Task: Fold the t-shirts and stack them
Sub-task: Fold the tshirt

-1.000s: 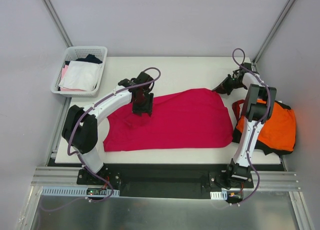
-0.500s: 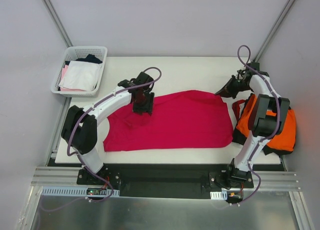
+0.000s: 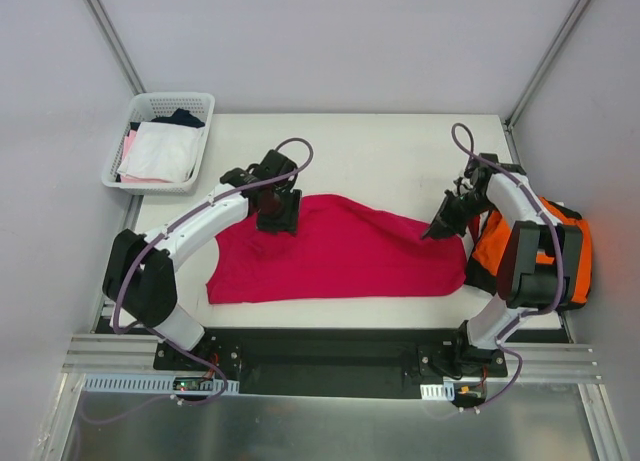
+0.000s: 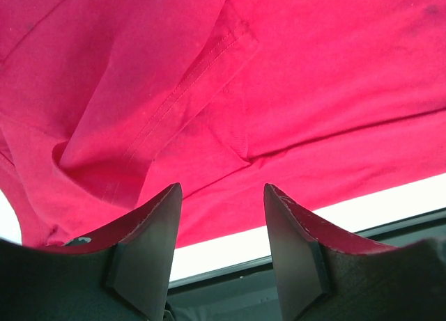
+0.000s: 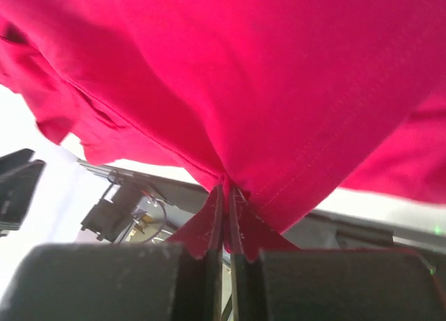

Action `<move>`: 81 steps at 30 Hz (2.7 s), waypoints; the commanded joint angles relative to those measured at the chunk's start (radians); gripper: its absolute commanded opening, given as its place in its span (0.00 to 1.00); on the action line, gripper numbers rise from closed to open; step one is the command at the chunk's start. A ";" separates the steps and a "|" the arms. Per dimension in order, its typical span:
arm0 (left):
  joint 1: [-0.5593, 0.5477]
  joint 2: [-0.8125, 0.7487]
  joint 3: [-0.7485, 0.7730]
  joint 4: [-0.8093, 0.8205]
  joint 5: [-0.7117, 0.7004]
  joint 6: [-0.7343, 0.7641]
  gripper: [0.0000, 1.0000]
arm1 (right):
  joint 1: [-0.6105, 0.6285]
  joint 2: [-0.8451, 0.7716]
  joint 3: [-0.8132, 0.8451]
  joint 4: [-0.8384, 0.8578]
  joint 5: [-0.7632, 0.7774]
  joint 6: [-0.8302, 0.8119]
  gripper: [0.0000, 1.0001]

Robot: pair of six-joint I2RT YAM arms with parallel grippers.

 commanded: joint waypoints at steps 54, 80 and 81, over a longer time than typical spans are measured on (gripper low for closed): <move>0.139 0.260 0.270 -0.423 -0.294 -0.460 0.60 | 0.030 -0.059 -0.058 -0.145 0.096 -0.058 0.01; 0.110 0.128 -0.032 -0.323 -0.229 -0.696 0.59 | 0.059 -0.117 -0.140 -0.154 0.116 -0.090 0.01; 0.108 0.137 -0.032 -0.297 -0.231 -0.698 0.58 | 0.059 -0.122 -0.141 -0.156 0.116 -0.092 0.01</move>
